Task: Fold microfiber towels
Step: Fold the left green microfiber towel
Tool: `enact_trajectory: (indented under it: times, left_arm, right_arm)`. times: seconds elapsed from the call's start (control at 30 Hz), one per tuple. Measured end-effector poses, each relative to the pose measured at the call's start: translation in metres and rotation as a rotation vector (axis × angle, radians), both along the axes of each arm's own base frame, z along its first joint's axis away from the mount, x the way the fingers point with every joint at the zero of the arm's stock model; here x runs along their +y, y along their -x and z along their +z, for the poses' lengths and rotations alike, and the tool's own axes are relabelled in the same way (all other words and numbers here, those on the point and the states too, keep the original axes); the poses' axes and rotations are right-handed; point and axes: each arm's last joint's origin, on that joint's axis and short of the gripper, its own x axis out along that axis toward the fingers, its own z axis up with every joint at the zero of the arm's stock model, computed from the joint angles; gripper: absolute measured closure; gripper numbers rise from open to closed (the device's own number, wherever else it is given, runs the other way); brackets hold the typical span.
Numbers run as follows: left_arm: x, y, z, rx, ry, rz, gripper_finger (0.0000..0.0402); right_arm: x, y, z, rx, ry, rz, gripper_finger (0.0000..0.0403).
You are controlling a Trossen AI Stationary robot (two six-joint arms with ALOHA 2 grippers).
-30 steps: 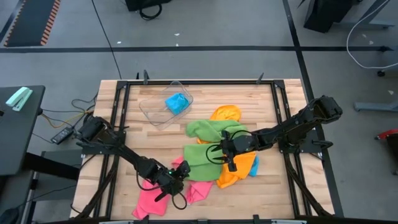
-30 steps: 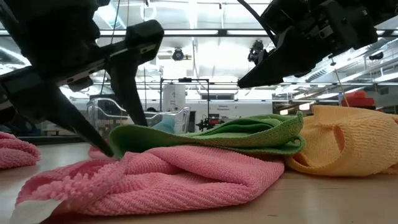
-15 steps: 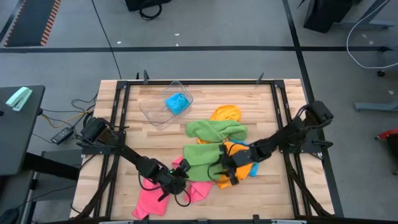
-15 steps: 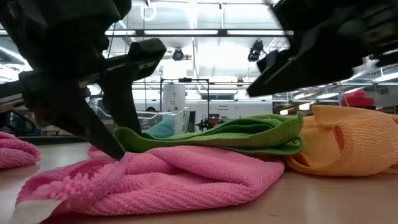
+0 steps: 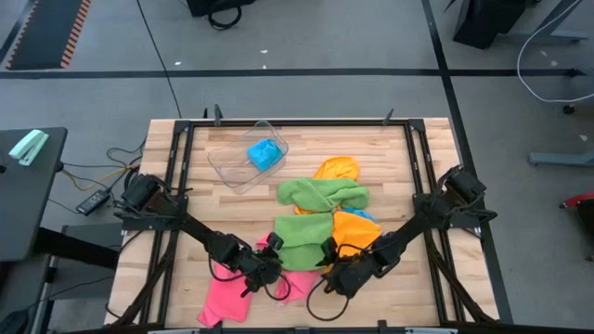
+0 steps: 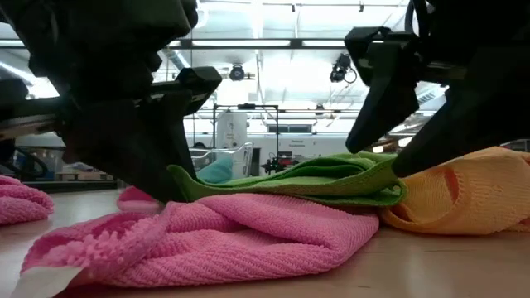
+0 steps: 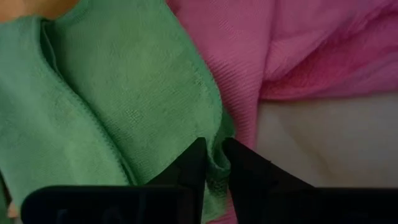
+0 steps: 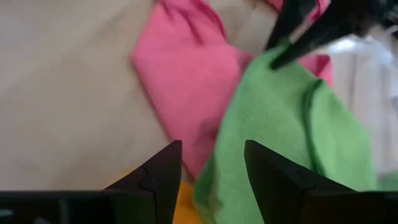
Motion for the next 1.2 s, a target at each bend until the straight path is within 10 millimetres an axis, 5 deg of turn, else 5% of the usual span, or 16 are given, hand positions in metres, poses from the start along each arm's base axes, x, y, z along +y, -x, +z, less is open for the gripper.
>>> enact_trajectory:
  times: [0.43, 0.97, 1.2]
  left_arm:
    - [0.0, 0.0, 0.0, 0.006, 0.011, 0.018, 0.0332]
    - [0.0, 0.001, 0.0, 0.006, 0.011, 0.018, 0.0322]
    - [0.0, 0.001, 0.0, 0.005, 0.012, 0.019, 0.0321]
  right_arm:
    - [-0.008, 0.005, -0.014, 0.107, 0.2, 0.066, 0.0227]
    - [-0.013, 0.001, -0.014, 0.096, 0.161, 0.024, 0.0351]
    - [-0.012, 0.002, -0.013, 0.096, 0.131, 0.006, 0.0359]
